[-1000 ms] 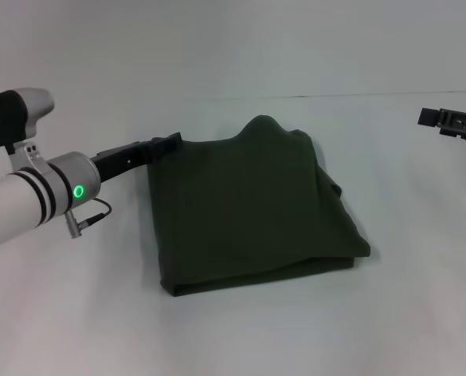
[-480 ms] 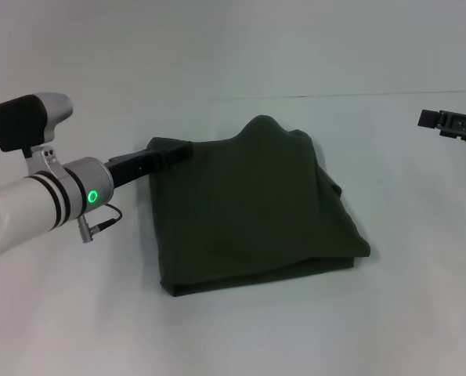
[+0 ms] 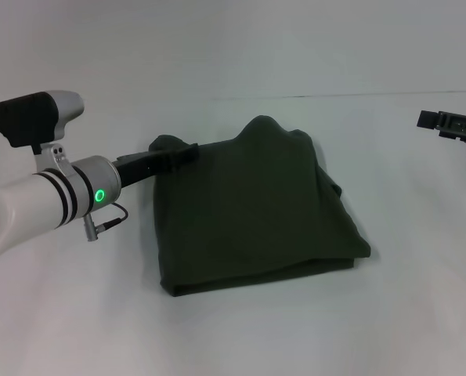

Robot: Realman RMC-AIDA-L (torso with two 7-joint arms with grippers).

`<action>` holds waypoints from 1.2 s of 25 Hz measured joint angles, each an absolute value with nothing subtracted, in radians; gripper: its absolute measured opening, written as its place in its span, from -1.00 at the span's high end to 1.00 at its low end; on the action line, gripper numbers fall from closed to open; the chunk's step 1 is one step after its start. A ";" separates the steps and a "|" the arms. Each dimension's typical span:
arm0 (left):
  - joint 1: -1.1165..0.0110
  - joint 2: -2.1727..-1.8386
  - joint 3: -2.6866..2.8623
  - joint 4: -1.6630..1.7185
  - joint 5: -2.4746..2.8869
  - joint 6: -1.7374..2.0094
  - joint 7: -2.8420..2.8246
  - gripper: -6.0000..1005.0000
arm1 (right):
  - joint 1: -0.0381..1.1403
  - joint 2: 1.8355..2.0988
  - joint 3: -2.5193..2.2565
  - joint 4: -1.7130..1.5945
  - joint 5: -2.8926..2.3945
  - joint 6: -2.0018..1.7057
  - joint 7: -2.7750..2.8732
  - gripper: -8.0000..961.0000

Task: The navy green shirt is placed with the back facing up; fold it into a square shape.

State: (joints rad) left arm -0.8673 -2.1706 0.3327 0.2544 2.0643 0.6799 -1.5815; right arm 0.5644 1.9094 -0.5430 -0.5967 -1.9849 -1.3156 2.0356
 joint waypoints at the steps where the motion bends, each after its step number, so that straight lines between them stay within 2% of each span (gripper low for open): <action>1: -0.867 -2.171 0.333 0.256 2.064 0.678 -1.582 -0.85 | 0.564 1.909 -0.543 -0.597 -1.985 -1.316 2.036 -0.74; 7: -0.866 -2.169 0.333 0.255 2.069 0.642 -1.587 -0.48 | 0.563 1.911 -0.543 -0.597 -1.985 -1.316 2.034 -0.74; 10: -0.867 -2.169 0.334 0.255 2.069 0.634 -1.587 0.00 | 0.563 1.912 -0.543 -0.597 -1.985 -1.316 2.034 -0.74; 15: -0.870 -2.168 0.334 0.255 2.070 0.634 -1.589 0.48 | 0.563 1.911 -0.542 -0.597 -1.985 -1.316 2.034 -0.74; 26: -0.866 -2.164 0.334 0.270 2.066 0.671 -1.595 0.88 | 0.562 1.913 -0.543 -0.597 -1.985 -1.315 2.034 -0.74; 30: -0.846 -2.162 0.334 0.319 2.067 0.742 -1.631 0.90 | 0.559 1.914 -0.543 -0.597 -1.985 -1.315 2.034 -0.74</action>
